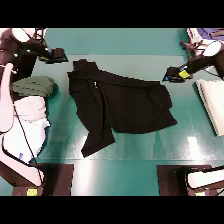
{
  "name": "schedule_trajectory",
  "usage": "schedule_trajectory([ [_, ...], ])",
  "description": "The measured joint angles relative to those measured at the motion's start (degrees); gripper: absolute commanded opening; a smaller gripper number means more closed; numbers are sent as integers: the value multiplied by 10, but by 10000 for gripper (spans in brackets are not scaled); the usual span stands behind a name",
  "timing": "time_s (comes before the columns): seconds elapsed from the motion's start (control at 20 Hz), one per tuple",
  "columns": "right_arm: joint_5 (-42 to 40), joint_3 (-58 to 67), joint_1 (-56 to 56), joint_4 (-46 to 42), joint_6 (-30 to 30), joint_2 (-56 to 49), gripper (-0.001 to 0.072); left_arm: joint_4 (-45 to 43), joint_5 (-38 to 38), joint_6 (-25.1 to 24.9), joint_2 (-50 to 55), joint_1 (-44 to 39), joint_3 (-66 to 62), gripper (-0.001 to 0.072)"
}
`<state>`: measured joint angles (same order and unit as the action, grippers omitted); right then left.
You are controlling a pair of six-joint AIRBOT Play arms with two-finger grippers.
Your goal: Fold the shirts.
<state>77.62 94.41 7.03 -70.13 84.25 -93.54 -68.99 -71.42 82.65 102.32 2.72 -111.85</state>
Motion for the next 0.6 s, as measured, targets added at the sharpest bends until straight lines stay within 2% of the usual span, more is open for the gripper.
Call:
schedule_trajectory([
  [0.2, 0, -72, -12, 0, -9, 89, 437, 1, -62, 6, -84, -3, 112, 500],
  [0.45, -40, -174, -16, 0, -13, 186, 437, 8, -4, 40, -252, -62, 413, 501],
  [0.6, -54, -207, -16, 0, -14, 216, 437, 59, 43, 58, -347, -106, 596, 501],
])
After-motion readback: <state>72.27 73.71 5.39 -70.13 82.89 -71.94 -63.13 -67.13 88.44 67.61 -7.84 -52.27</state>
